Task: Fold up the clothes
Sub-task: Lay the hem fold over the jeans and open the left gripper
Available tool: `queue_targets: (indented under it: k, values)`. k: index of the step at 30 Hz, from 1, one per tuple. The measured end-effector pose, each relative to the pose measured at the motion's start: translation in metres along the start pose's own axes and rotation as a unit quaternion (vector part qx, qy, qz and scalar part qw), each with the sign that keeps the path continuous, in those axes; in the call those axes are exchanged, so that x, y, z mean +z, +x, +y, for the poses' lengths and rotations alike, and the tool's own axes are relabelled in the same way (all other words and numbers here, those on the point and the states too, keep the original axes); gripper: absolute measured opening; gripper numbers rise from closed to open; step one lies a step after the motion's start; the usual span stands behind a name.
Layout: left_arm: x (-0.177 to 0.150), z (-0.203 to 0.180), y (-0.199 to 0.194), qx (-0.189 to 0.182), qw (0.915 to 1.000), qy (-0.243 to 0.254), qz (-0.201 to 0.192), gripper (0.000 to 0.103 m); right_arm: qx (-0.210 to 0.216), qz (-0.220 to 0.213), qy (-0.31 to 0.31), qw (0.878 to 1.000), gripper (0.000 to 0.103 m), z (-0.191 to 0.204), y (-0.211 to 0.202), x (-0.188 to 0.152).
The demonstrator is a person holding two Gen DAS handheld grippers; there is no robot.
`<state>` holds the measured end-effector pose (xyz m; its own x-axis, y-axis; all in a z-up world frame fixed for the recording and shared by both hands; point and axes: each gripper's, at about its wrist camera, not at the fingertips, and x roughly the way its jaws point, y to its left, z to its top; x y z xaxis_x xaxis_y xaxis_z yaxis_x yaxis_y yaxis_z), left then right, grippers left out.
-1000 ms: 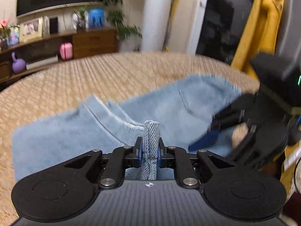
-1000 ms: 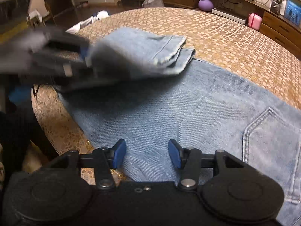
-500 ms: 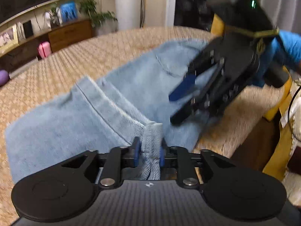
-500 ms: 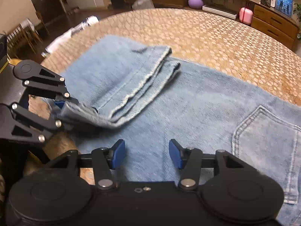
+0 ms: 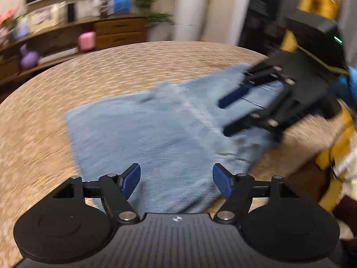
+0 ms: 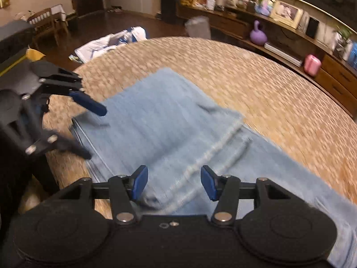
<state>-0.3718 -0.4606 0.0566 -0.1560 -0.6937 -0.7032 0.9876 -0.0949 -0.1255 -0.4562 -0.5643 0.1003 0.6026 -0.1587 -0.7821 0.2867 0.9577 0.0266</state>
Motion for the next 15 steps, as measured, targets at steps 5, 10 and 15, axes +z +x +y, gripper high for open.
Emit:
queue_targets:
  k: [5, 10, 15]
  values:
    - [-0.011, 0.008, 0.008, 0.017, 0.9996, 0.007, 0.022, 0.070, 0.028, 0.019, -0.033, 0.999, 0.103, 0.023, 0.020, -0.001]
    - [-0.020, 0.009, 0.016, 0.009, 0.9993, 0.018, 0.031, 0.071, 0.032, 0.046, -0.041, 0.998, 0.103, 0.026, 0.017, -0.036]
    - [-0.029, 0.013, 0.012, -0.004, 0.9986, 0.044, 0.029, 0.072, 0.039, 0.043, -0.010, 0.998, 0.103, 0.016, 0.009, -0.048]
